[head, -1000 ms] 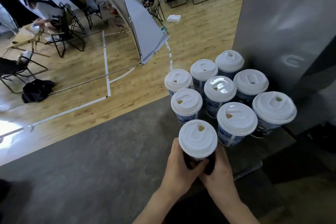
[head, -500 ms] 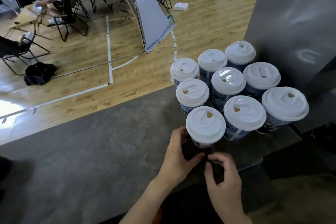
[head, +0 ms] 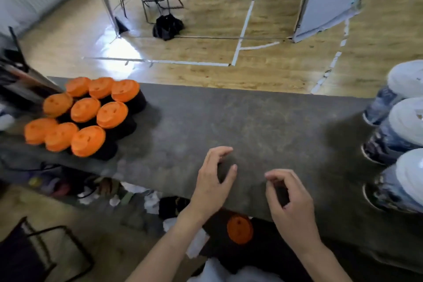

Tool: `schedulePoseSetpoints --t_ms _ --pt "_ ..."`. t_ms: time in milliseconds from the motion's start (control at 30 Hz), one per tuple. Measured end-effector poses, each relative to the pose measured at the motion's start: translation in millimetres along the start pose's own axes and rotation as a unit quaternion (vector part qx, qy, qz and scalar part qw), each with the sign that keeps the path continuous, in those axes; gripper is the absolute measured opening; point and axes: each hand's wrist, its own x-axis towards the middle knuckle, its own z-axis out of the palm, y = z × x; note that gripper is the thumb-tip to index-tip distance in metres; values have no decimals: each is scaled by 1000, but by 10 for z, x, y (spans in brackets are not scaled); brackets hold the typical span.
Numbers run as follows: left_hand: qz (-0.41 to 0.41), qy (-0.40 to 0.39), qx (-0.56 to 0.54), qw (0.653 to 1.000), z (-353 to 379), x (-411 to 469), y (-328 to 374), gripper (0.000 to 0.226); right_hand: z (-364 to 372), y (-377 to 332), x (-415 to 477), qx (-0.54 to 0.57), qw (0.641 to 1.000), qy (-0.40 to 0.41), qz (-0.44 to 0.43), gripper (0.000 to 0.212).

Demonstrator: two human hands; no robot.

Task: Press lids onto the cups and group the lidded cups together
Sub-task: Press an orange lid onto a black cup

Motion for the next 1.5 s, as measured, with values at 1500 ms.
schedulePoseSetpoints --t_ms 1500 --pt "-37 72 432 898 -2901 -8 -1616 83 3269 -1793 1533 -366 848 -238 -299 88"
